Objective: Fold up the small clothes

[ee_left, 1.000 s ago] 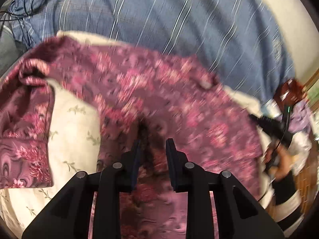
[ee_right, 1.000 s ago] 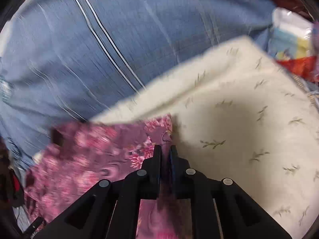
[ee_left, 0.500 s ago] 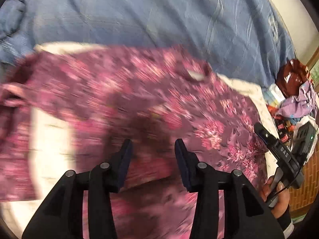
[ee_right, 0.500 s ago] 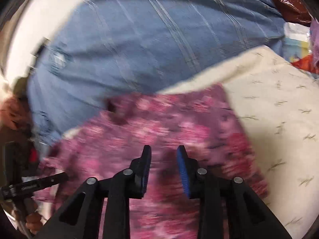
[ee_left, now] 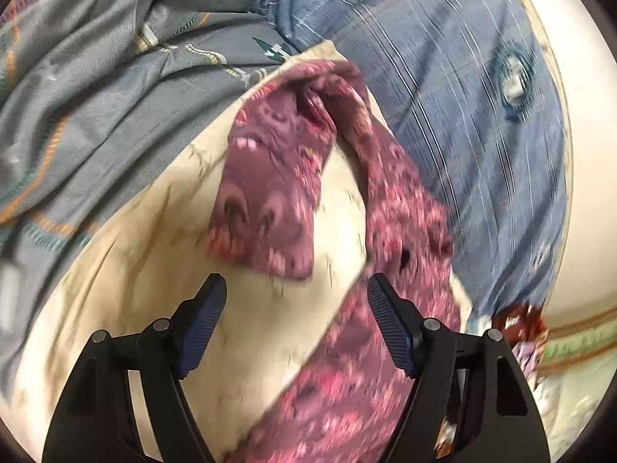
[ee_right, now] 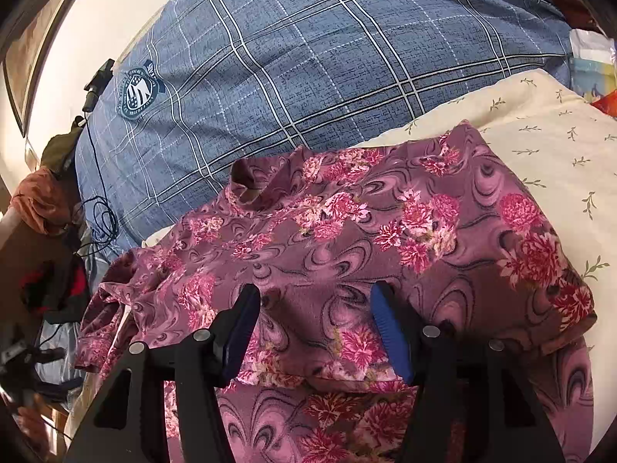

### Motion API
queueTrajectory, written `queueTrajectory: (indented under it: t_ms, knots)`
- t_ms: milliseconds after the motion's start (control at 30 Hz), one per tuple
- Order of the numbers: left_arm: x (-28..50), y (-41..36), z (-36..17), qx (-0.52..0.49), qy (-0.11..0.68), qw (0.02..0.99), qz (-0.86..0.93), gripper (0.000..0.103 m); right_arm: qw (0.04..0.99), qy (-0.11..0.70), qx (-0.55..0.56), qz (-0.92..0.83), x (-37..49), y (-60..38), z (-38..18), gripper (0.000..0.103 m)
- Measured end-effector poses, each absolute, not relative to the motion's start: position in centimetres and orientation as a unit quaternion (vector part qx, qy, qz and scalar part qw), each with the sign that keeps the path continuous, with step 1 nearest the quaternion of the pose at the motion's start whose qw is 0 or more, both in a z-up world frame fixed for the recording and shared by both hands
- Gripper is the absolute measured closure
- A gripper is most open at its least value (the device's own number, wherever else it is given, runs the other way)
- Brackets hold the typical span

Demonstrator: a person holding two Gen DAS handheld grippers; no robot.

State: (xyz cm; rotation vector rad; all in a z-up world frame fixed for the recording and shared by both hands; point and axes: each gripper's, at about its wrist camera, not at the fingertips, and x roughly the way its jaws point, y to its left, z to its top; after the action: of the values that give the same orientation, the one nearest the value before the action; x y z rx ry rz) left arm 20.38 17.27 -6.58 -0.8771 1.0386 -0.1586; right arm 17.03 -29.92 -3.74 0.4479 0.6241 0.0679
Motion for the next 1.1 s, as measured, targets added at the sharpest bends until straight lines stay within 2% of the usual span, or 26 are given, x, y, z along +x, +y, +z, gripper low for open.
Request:
queueTrajectory:
  t_ms: [67, 100, 133, 167, 267, 500, 733, 900, 1100]
  knots:
    - [22.0, 17.6, -6.7, -0.402, 0.468, 0.785, -0.052, 0.029, 0.927, 0.304, 0.217, 0.032, 17.1, -29.8, -3.9, 0.041]
    - [23.1, 17.8, -6.7, -0.399, 0.461, 0.791, -0.049, 0.043, 0.927, 0.304, 0.217, 0.032, 17.0, -29.8, -3.9, 0.041]
    - [23.9, 17.9, -6.6, -0.395, 0.460, 0.793, -0.054, 0.081, 0.927, 0.304, 0.217, 0.032, 17.1, -29.8, -3.9, 0.041]
    - [24.6, 18.1, -6.5, -0.396, 0.463, 0.790, -0.070, 0.098, 0.927, 0.304, 0.218, 0.033, 17.1, -29.7, -3.9, 0.041]
    - [25.7, 19.1, -4.8, -0.394, 0.452, 0.795, -0.092, 0.099, 0.927, 0.303, 0.218, 0.033, 17.0, -29.8, -3.9, 0.041]
    - [27.9, 19.9, 3.9, -0.365, 0.389, 0.836, -0.129, 0.099, 0.927, 0.299, 0.224, 0.039, 16.9, -30.0, -4.0, 0.040]
    - [29.0, 12.2, 9.6, -0.290, 0.388, 0.852, -0.198, 0.099, 0.926, 0.292, 0.234, 0.044, 16.7, -30.3, -4.1, 0.040]
    - [29.5, 3.4, 9.7, -0.233, 0.415, 0.843, -0.250, 0.099, 0.925, 0.286, 0.246, 0.053, 16.5, -30.7, -4.1, 0.040]
    - [31.7, -7.2, 6.4, -0.191, 0.469, 0.815, -0.282, 0.099, 0.923, 0.277, 0.259, 0.063, 16.3, -31.1, -4.2, 0.040]
